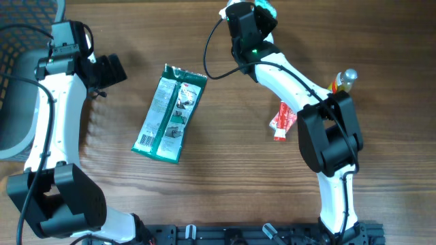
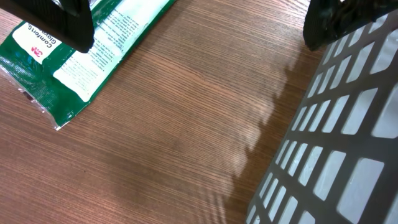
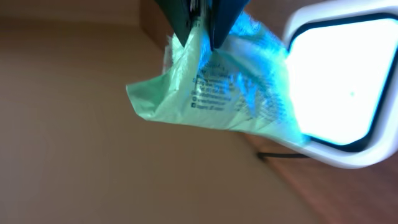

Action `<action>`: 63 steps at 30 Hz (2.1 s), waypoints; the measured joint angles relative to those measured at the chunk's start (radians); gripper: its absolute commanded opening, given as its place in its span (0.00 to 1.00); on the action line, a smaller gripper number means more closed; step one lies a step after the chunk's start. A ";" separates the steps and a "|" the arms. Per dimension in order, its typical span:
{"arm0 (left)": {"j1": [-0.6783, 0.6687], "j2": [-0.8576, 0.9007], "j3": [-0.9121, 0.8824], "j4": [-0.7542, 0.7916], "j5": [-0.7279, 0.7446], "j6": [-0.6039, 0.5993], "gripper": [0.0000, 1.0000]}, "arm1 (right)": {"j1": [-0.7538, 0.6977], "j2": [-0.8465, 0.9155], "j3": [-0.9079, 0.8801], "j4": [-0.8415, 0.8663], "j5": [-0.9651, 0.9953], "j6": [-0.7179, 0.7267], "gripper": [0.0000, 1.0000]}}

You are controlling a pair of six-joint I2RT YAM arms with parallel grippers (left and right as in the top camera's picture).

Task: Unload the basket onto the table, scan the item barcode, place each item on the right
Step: 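Carry the wipes packet up to the scanner with the right gripper, then lower the wipes packet to the table right of center and release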

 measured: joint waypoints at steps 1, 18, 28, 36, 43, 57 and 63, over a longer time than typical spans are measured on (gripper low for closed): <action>0.000 0.000 0.000 0.000 0.000 0.000 1.00 | 0.002 0.000 0.001 -0.030 -0.020 0.004 0.04; 0.000 0.000 0.000 0.000 0.000 0.000 1.00 | 0.008 -0.053 0.006 -0.295 -0.233 0.192 0.04; 0.000 0.000 0.000 0.000 0.000 0.000 1.00 | 0.008 -0.343 0.017 -1.087 -0.673 0.482 0.04; 0.000 0.000 0.000 0.000 0.000 0.000 1.00 | 0.008 -0.341 -0.185 -1.246 -0.867 0.589 0.28; 0.000 0.000 0.000 0.000 0.000 0.000 1.00 | 0.008 -0.341 -0.260 -1.120 -0.738 0.713 0.50; 0.000 0.000 0.000 0.000 0.000 0.000 1.00 | 0.084 -0.341 -0.399 -0.882 -1.046 1.089 0.37; 0.000 0.000 0.000 0.000 0.000 0.000 1.00 | 0.103 -0.341 -0.542 -0.848 -1.011 1.101 0.37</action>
